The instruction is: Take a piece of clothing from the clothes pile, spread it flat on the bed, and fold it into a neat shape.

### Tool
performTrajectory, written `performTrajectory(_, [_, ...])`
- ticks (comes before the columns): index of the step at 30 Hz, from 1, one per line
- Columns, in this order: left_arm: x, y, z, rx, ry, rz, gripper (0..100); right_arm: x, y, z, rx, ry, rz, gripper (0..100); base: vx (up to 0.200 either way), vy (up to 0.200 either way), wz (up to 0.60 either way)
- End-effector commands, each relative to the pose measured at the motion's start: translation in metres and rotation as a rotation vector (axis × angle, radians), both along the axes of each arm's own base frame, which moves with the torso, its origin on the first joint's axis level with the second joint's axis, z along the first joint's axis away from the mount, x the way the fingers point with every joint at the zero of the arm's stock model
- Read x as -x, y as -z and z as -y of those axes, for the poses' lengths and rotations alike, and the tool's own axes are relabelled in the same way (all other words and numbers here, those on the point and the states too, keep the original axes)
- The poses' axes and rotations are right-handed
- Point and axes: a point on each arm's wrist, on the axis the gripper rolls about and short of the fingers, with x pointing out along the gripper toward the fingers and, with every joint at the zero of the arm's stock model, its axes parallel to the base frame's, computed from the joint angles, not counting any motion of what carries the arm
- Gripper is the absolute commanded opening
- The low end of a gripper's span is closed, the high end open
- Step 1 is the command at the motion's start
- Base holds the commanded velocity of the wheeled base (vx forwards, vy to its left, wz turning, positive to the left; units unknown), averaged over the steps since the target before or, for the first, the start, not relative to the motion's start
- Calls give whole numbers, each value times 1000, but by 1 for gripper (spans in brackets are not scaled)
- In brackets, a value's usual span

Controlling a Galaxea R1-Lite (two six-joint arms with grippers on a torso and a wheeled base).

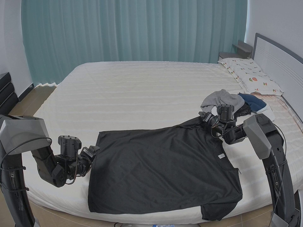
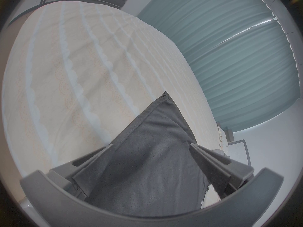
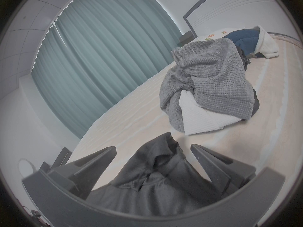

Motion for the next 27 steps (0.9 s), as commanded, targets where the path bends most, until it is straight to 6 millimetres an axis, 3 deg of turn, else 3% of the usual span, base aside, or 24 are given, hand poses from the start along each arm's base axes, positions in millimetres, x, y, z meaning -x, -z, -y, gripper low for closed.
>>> performTrajectory(1, [0,1,0,0,0,-2,100,5,-17,11,14,-2,9,100,0,0,0])
performTrajectory(9, [0,1,1,-2,5,-3,100,9,12,16,102,-26,-25,100,0,0,0])
performTrajectory(18, [0,1,1,-2,5,-3,100,17,29,14,152,-91,-42,100,0,0,0])
performTrajectory(19, [0,1,1,-2,5,-3,100,16,32,14,154,-91,-43,0,0,0,0])
performTrajectory(27, [0,1,2,-2,7,-3,100,5,29,29,139,-51,-12,0,0,0,0])
